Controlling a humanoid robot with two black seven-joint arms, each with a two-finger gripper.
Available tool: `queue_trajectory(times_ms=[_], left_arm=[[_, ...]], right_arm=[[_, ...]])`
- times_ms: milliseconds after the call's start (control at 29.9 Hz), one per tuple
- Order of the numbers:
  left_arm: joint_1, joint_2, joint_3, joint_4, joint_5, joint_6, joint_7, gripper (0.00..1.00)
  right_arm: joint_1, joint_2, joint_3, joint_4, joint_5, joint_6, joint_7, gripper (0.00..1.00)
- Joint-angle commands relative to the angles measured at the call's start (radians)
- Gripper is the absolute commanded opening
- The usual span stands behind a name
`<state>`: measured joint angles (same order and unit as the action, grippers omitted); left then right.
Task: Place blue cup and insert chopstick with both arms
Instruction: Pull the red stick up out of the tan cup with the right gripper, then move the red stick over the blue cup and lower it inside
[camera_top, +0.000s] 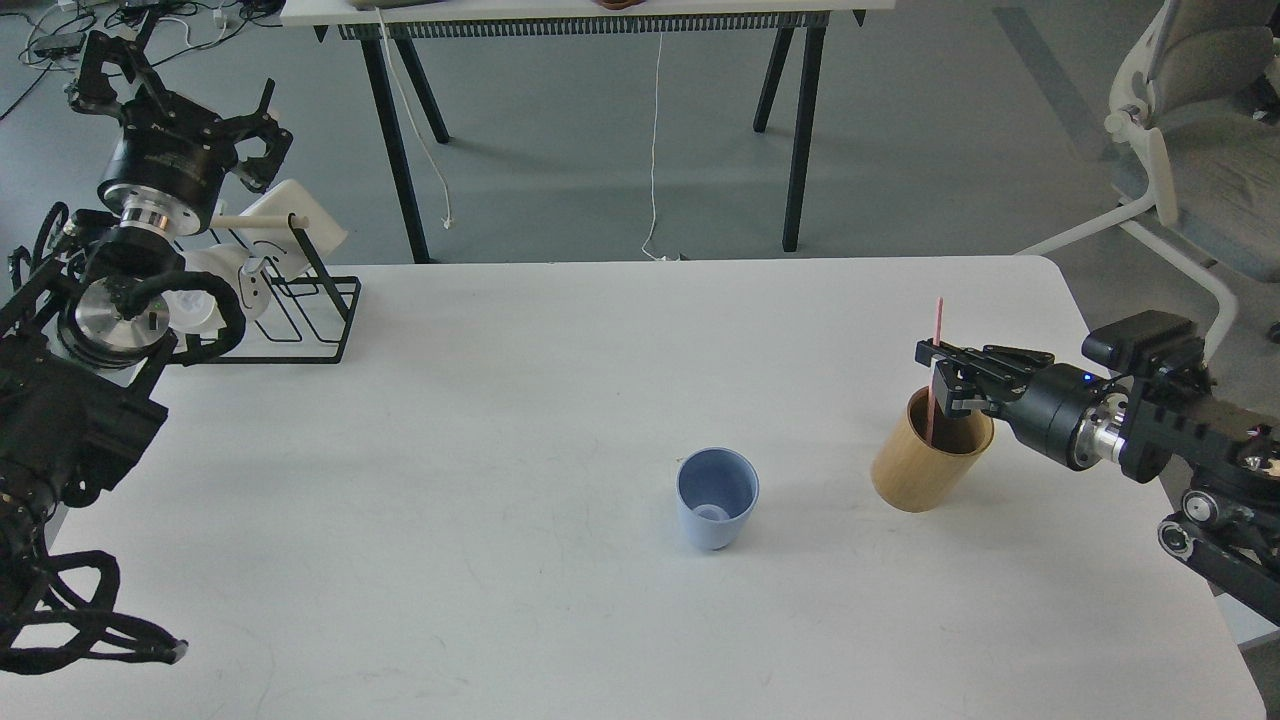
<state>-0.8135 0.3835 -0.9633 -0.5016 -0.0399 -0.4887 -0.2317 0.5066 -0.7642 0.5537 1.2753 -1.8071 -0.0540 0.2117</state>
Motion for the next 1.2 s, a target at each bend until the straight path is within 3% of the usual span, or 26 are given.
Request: queue_trajectory(times_ms=[0,201,535,669,969,1170], left_arm=[[-0.001,0.003,0.000,0.000,0.000,0.000,0.000,1.00],[-0.003,0.009,0.000,0.000,0.000,0.000,0.000,1.00],[-0.003,0.011,0.000,0.000,-0.001,0.000,0.000,1.00],[-0.003,0.008,0.000,0.000,-0.001,0.000,0.000,1.00],[-0.003,0.008,0.000,0.000,-0.001,0.000,0.006,1.00],[-0.004,0.014,0.000,0.000,0.000,0.000,0.006,1.00]], right_arm=[[-0.007,-0.020,0.006,0.044,0.005,0.000,0.000,0.01],[-0.008,-0.159,0.029,0.173,0.044,-0.006,0.000,0.01],[0.093,-0.239,0.176,0.226,0.221,0.016,-0.005,0.01],[0.182,-0.184,0.180,0.246,0.301,0.009,-0.009,0.01],[0.190,0.098,0.096,0.253,0.298,0.014,-0.009,0.01],[0.190,0.125,-0.027,0.251,0.259,0.016,-0.020,0.01]])
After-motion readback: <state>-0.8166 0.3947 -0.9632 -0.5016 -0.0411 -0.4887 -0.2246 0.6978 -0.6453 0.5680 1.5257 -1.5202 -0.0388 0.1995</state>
